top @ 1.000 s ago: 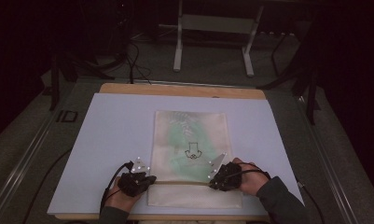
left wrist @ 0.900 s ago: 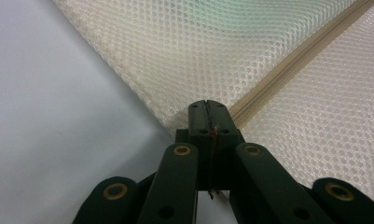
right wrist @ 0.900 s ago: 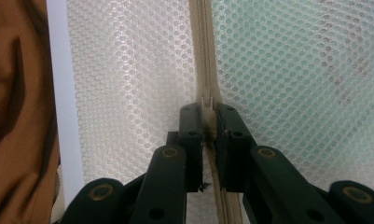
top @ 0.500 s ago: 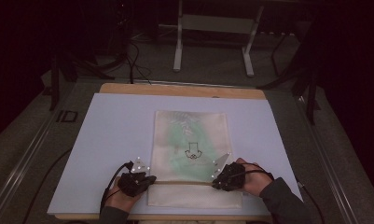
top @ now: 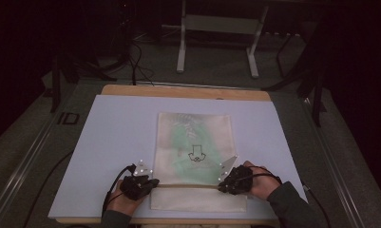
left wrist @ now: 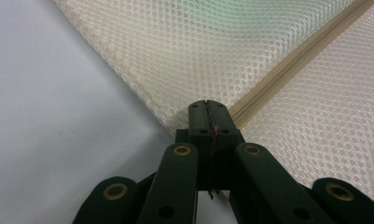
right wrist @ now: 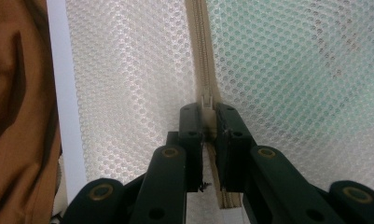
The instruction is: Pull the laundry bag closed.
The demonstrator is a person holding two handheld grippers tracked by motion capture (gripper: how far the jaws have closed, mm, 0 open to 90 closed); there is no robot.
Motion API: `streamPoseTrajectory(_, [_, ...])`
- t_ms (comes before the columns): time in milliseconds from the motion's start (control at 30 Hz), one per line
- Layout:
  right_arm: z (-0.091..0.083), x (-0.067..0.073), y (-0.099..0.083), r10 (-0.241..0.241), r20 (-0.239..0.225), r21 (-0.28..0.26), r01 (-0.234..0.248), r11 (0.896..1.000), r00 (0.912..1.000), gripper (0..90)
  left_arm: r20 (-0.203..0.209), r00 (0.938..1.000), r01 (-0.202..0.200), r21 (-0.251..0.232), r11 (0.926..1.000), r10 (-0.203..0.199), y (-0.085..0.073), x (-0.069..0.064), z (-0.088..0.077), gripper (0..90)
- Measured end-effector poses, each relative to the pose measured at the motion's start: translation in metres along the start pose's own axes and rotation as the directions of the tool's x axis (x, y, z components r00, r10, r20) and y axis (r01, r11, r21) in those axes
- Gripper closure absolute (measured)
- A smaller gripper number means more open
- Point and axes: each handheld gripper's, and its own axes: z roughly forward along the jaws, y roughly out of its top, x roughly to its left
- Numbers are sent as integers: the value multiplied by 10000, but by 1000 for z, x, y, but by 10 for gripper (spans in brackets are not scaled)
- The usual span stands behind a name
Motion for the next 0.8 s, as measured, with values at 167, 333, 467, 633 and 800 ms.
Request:
streamPoseTrajectory(167, [-1, -1, -2, 47, 28, 55, -47, 10000, 10000, 823, 0, 10000, -3, 3, 10000, 3, 0, 0, 0, 893])
streamPoseTrajectory(333, [-4, -1, -6, 132, 56, 10, -132, 9999, 9999, 822, 0, 10000, 23, -11, 10000, -23, 0, 0, 0, 893])
streamPoseTrajectory(467, [-4, -2, -7, 141, 36, -83, -140, 9999, 9999, 822, -7, 10000, 11, -5, 10000, -11, 0, 0, 0, 892])
streamPoseTrajectory(633, [-4, -3, -11, 207, 39, -50, -207, 9998, 9998, 822, 3, 10000, -1, 6, 10000, 1, 0, 0, 0, 893])
streamPoseTrajectory(800, [-6, -3, -17, 340, 49, -82, -340, 9994, 9994, 822, 13, 10000, 16, 21, 10000, -16, 0, 0, 0, 892])
